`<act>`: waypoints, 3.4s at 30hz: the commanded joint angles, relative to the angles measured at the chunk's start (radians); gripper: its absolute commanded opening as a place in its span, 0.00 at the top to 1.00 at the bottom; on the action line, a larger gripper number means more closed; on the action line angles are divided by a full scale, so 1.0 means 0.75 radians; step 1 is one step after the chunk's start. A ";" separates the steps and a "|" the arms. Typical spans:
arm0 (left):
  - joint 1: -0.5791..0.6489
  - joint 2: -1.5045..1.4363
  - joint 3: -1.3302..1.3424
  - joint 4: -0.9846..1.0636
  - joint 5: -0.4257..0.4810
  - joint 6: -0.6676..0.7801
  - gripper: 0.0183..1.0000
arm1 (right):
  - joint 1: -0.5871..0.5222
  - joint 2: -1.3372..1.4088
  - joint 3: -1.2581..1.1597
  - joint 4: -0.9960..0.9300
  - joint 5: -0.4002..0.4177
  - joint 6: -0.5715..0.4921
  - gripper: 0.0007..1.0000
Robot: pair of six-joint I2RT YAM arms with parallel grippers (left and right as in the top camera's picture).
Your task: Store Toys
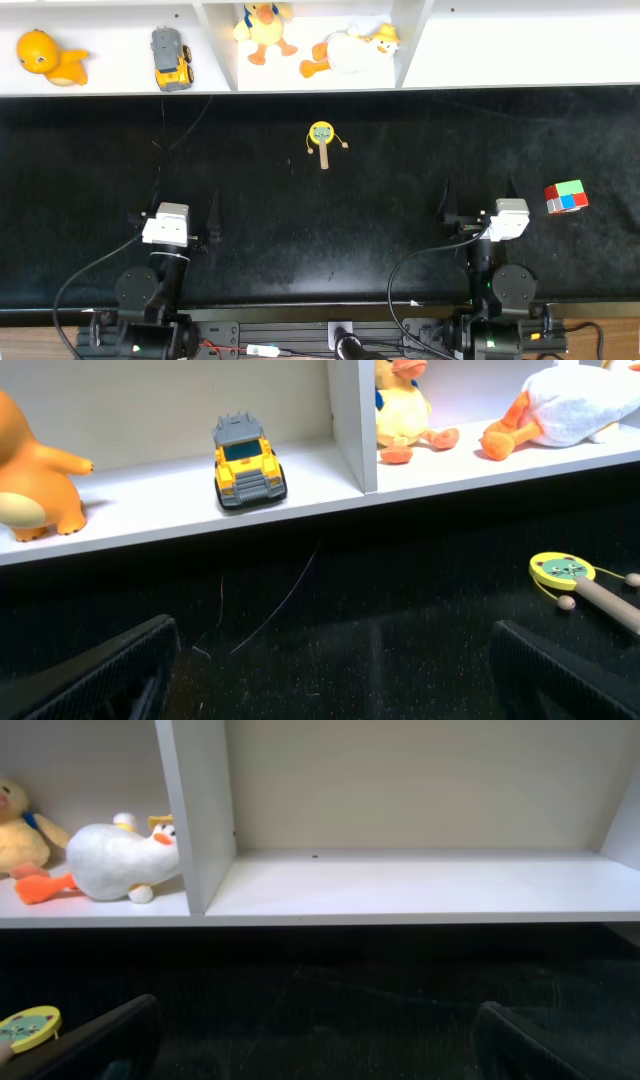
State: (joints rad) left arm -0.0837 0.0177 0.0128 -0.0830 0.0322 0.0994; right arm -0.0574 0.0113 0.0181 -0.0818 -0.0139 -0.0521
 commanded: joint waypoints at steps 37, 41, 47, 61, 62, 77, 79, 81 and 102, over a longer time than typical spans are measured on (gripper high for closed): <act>0.032 -0.020 -0.007 -0.001 -0.011 -0.030 0.00 | 0.009 0.037 0.009 -0.007 0.069 -0.008 0.00; 0.032 -0.020 -0.007 -0.001 -0.011 -0.030 0.00 | 0.061 0.243 0.175 -0.126 0.063 0.125 0.00; 0.032 -0.020 -0.007 -0.001 -0.011 -0.030 0.00 | 0.200 0.686 0.601 -0.500 0.064 0.272 0.00; 0.032 -0.020 -0.007 -0.001 -0.011 -0.030 0.00 | 0.778 1.665 1.267 -0.890 0.404 0.748 0.00; 0.032 -0.020 -0.007 -0.001 -0.011 -0.030 0.00 | 0.811 1.725 1.294 -0.885 0.422 0.794 0.00; 0.032 -0.020 -0.007 -0.001 -0.011 -0.029 0.00 | 1.099 2.319 1.558 -0.783 0.506 1.013 0.00; 0.032 -0.020 -0.007 -0.001 -0.011 -0.030 0.00 | 1.108 2.362 1.561 -0.747 0.508 1.013 0.00; 0.032 -0.020 -0.007 -0.001 -0.011 -0.029 0.00 | 1.108 2.391 1.561 -0.733 0.504 1.027 0.05; 0.032 -0.020 -0.007 -0.002 -0.011 -0.030 0.00 | 1.108 2.505 1.561 -0.668 0.495 1.052 0.39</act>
State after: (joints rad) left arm -0.0647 0.0151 0.0124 -0.0830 0.0288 0.0956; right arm 0.7681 1.8751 1.1603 -0.5903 0.3470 0.7326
